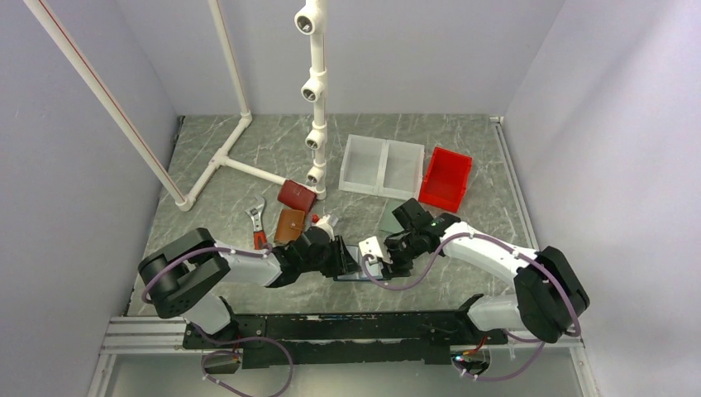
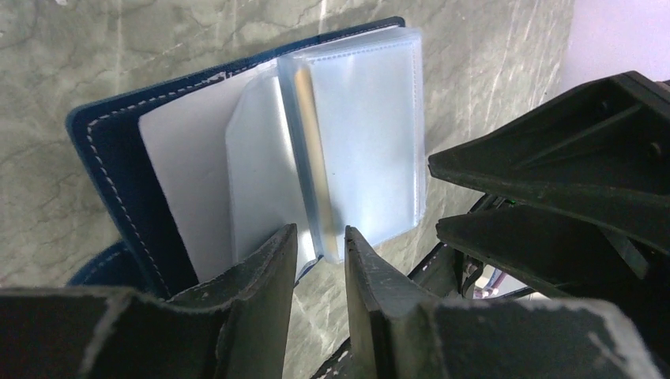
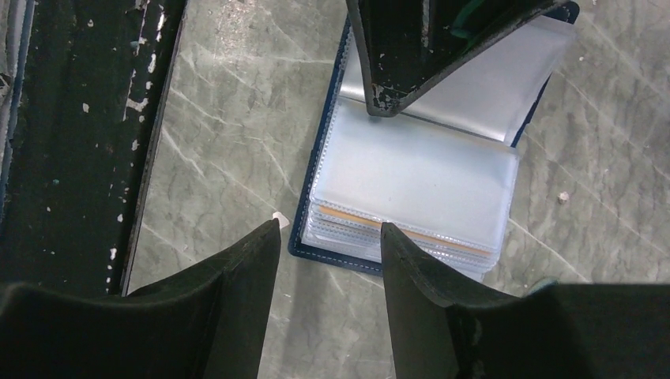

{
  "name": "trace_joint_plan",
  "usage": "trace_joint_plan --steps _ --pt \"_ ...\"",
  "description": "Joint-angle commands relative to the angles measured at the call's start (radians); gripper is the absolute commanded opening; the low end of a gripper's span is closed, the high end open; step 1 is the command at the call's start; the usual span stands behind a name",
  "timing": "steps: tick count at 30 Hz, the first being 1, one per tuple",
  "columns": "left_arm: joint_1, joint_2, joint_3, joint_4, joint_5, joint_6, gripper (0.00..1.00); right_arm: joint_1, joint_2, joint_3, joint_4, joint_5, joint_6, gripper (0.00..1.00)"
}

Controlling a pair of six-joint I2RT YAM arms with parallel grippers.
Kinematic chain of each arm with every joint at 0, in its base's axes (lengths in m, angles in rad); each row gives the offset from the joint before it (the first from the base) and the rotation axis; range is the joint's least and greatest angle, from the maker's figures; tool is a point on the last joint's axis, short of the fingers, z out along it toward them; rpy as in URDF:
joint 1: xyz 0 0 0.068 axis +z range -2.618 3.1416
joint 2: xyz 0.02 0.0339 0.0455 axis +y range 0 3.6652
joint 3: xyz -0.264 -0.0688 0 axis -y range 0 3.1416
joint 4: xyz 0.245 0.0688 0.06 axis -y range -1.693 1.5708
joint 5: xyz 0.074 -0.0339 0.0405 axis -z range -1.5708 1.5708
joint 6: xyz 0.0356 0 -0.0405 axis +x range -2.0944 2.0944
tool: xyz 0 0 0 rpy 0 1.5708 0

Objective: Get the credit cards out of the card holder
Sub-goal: Open the card holder at the center of the board.

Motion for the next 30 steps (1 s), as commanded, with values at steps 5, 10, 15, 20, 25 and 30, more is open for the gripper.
trace_joint_plan --steps 5,10,15,20,25,30 --pt "-0.002 0.022 0.035 -0.061 -0.008 -0.009 0.34 0.016 0.014 -0.008 0.018 0.013 -0.043 0.52" --pt "-0.001 0.022 0.025 -0.042 -0.002 -0.013 0.34 0.028 0.02 -0.014 0.02 0.032 -0.052 0.51" --pt "-0.002 0.034 0.016 -0.002 0.016 -0.017 0.37 0.057 0.039 -0.017 0.025 0.056 -0.053 0.5" --pt "-0.002 0.051 0.007 0.039 0.031 -0.022 0.42 0.08 0.05 -0.02 0.033 0.091 -0.052 0.49" --pt "-0.001 0.067 0.009 0.052 0.04 -0.026 0.5 0.098 0.053 -0.019 0.042 0.104 -0.047 0.5" --pt "-0.001 0.093 0.023 0.056 0.057 -0.024 0.54 0.116 0.064 -0.014 0.049 0.104 -0.032 0.5"
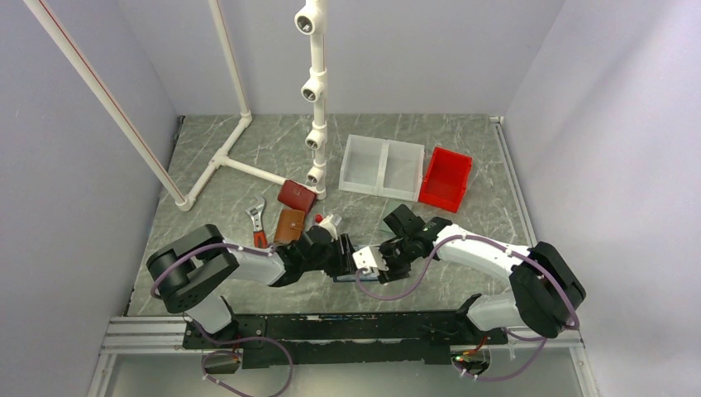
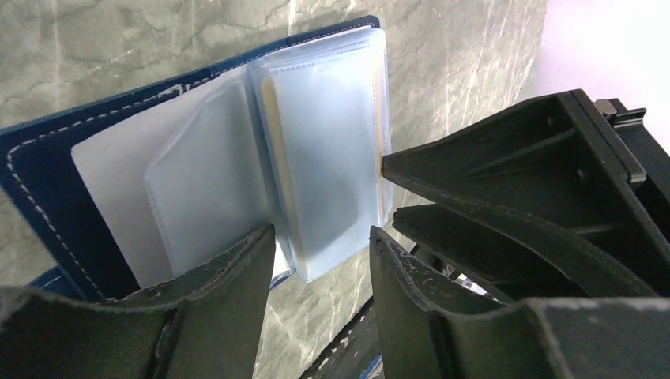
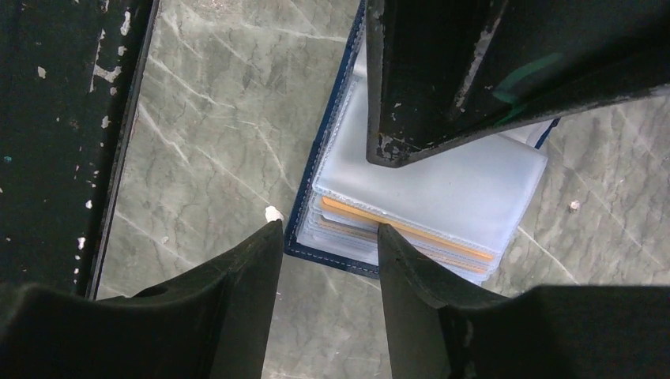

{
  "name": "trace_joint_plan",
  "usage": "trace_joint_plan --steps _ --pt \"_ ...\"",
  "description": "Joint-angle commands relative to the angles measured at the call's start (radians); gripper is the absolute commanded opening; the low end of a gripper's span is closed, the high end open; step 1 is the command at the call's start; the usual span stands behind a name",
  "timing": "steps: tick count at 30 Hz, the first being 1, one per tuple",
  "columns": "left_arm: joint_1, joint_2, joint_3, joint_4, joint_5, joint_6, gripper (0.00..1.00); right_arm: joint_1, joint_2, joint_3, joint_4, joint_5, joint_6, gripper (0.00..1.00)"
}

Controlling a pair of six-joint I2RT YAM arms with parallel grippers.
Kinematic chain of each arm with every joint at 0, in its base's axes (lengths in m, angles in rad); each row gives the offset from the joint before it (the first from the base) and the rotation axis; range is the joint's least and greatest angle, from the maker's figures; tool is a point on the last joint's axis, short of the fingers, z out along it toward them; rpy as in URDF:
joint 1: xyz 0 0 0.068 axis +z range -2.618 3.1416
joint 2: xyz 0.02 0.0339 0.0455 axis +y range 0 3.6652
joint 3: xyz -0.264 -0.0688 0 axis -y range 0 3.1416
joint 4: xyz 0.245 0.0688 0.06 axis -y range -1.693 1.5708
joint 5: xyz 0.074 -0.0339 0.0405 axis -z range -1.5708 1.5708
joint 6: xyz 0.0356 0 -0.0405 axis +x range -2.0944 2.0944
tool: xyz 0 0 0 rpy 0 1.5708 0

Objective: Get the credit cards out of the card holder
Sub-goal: Open the card holder at the center of the board.

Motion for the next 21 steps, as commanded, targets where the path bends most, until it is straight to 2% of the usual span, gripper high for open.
trace_joint_plan --steps 1,5,7,9,13,17,21 --pt "-0.002 0.043 0.013 -0.008 0.02 0.005 0.54 0.028 0.028 -0.005 0.027 -0.027 0.0 0.51" --pt "-0.002 0.068 0.027 -0.028 0.016 0.002 0.52 0.03 0.028 0.005 0.024 -0.042 0.013 0.51" --pt "-0.002 0.081 0.034 -0.047 0.008 0.0 0.48 0.03 0.027 0.007 0.023 -0.045 0.018 0.51" --pt "-0.002 0.086 0.039 -0.068 0.001 0.0 0.41 0.03 0.026 0.009 0.021 -0.046 0.022 0.52" --pt "-0.002 0.088 0.039 -0.097 -0.022 -0.004 0.2 0.029 0.022 0.02 0.017 -0.054 0.036 0.52" --pt "-0.002 0.082 0.033 -0.108 -0.03 -0.003 0.11 0.018 0.023 0.048 0.001 -0.086 0.081 0.53" --pt "-0.001 0.081 0.017 -0.088 -0.027 -0.009 0.06 -0.029 0.013 0.096 -0.039 -0.17 0.126 0.54"
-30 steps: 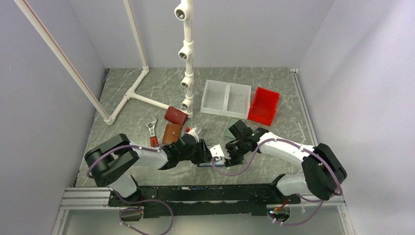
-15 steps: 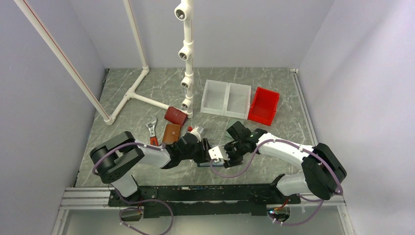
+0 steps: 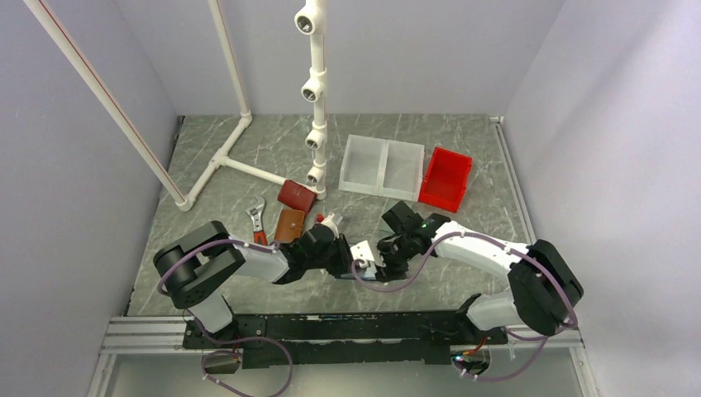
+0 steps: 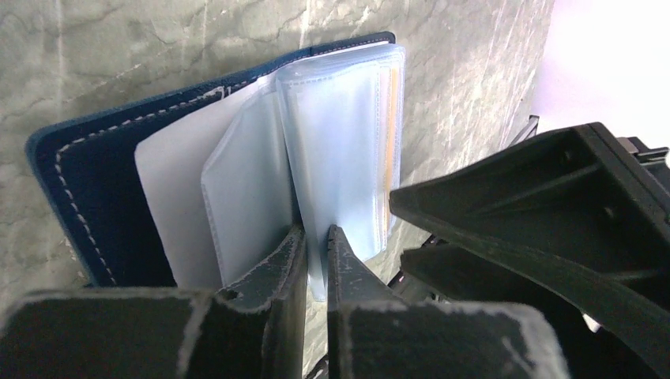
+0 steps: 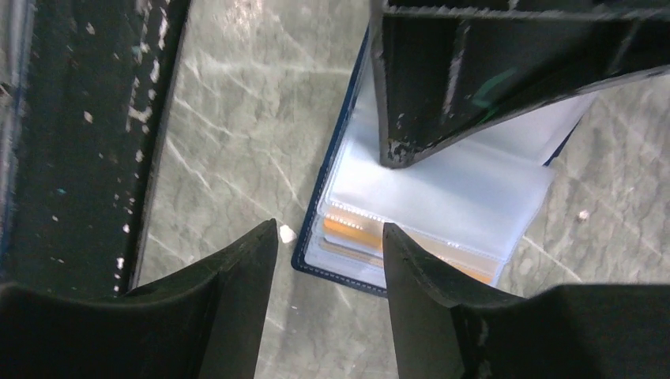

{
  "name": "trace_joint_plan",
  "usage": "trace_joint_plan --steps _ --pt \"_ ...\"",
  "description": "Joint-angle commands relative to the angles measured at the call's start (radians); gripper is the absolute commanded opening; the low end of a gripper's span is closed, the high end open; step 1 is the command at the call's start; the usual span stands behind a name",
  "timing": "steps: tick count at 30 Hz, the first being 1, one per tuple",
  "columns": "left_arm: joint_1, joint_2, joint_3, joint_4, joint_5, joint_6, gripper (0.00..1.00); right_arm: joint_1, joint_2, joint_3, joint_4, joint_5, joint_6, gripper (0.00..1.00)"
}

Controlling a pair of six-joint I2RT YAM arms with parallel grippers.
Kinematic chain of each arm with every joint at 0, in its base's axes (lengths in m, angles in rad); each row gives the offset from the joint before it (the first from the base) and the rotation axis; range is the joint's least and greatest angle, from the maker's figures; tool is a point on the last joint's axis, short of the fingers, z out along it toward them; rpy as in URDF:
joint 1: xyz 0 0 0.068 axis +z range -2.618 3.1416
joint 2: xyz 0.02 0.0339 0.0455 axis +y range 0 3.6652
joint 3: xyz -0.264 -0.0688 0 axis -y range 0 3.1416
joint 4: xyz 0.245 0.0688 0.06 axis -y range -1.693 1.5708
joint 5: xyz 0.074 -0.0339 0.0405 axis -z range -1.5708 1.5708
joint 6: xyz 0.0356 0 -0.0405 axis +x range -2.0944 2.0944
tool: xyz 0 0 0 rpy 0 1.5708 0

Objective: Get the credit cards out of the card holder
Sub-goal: Open the card holder at the center of the board.

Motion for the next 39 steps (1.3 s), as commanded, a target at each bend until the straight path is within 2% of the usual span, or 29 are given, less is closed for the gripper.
trace_joint_plan --steps 1,6,11,18,24,30,39 --pt "-0.007 0.036 -0.017 -0.075 -0.033 0.022 0.06 -0.037 0.0 0.079 -0.031 -0.167 0.062 0.54" --pt "0.007 0.056 -0.062 0.068 0.017 0.005 0.06 -0.078 0.024 0.136 -0.048 -0.254 0.17 0.54" --pt "0.019 0.067 -0.113 0.182 0.038 -0.009 0.06 -0.134 0.049 0.173 0.007 -0.222 0.336 0.5" --pt "0.021 0.051 -0.112 0.165 0.046 0.003 0.06 -0.16 0.112 0.182 0.081 -0.022 0.451 0.28" --pt "0.022 0.046 -0.111 0.157 0.048 0.008 0.06 -0.129 0.181 0.21 0.051 0.064 0.448 0.2" --pt "0.024 0.049 -0.111 0.162 0.054 0.008 0.07 -0.107 0.2 0.209 0.062 0.135 0.449 0.2" --pt "0.024 0.068 -0.108 0.188 0.07 0.006 0.11 -0.074 0.205 0.186 0.112 0.236 0.452 0.27"
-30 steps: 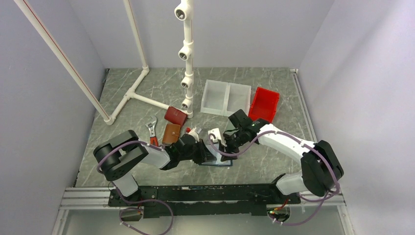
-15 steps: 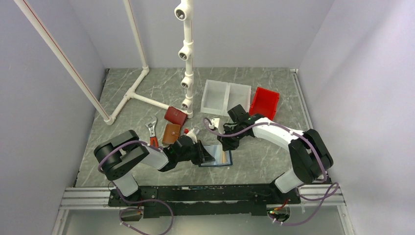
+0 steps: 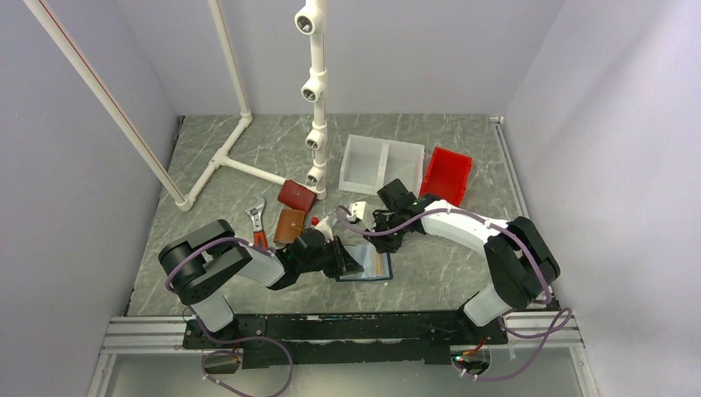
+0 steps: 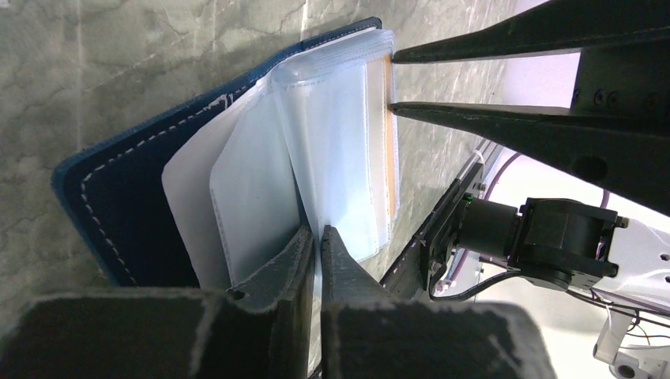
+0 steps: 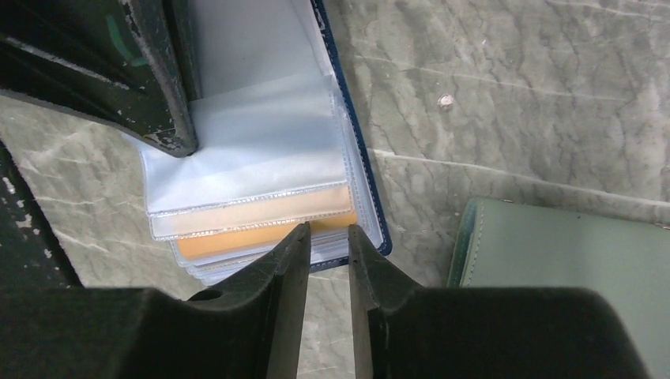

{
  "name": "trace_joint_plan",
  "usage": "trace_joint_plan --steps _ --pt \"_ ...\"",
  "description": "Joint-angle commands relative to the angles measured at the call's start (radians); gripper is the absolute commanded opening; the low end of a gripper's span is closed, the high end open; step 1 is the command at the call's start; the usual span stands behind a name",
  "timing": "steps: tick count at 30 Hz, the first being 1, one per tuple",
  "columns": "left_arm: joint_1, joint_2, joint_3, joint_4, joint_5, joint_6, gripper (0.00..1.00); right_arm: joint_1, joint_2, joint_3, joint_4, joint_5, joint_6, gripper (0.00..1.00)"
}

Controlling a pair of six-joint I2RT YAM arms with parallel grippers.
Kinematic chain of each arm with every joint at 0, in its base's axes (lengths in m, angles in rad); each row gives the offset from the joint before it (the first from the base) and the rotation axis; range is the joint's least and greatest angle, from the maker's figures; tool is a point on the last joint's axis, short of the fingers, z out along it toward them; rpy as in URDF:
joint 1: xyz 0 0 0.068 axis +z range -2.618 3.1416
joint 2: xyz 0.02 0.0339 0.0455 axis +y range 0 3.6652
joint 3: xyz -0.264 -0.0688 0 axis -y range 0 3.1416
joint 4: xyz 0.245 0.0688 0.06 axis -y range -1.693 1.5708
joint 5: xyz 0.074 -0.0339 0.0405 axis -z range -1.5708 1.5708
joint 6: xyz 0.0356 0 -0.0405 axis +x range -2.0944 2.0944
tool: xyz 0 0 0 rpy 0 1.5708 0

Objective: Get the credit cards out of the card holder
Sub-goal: Open the card holder at the center of the board.

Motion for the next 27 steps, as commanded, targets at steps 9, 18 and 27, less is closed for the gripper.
trace_joint_plan --steps 9,18,27 --pt "-0.001 0.025 -0.002 -0.048 0.022 0.029 0.17 0.079 0.03 0.0 0.092 0.146 0.034 0.3" --pt "0.0 0.044 -0.019 0.012 0.025 0.006 0.3 0.132 0.058 0.001 0.111 0.162 0.052 0.35" --pt "0.016 0.048 -0.049 0.039 0.014 -0.03 0.31 0.14 0.065 0.008 0.108 0.13 0.073 0.42"
